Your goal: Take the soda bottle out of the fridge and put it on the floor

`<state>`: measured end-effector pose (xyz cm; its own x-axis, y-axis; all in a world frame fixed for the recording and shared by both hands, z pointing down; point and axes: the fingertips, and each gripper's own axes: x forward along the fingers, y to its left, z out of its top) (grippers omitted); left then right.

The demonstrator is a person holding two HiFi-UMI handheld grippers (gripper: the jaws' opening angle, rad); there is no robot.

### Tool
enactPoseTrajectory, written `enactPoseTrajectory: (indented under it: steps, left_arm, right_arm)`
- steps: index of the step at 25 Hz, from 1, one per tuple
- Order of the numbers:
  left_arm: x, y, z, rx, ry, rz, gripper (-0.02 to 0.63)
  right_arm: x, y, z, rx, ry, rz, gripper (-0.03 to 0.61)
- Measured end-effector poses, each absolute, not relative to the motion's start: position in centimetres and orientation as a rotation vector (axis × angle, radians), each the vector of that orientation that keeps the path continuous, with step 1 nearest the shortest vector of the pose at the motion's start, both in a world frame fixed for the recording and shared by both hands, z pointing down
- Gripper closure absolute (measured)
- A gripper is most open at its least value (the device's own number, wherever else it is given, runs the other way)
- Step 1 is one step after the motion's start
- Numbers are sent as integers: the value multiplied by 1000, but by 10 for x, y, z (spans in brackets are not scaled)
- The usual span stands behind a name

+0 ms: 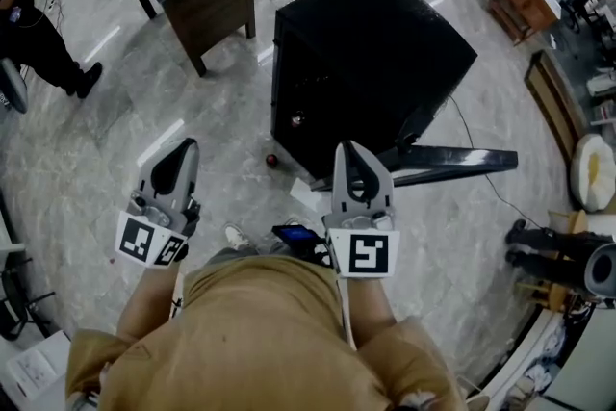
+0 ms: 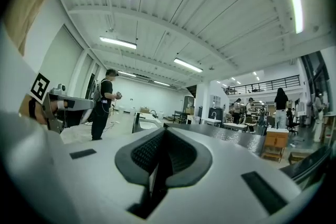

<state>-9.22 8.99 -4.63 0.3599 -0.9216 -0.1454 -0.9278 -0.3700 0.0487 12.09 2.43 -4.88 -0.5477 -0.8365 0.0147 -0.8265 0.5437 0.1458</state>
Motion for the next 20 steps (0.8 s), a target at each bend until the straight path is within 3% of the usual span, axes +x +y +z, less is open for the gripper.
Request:
enactPoseTrajectory:
  steps: [20]
  left_arm:
    - [-141, 141, -77, -2423, 1836, 222, 614]
  right_arm:
    - [157, 53, -96, 1596, -2658, -232, 575]
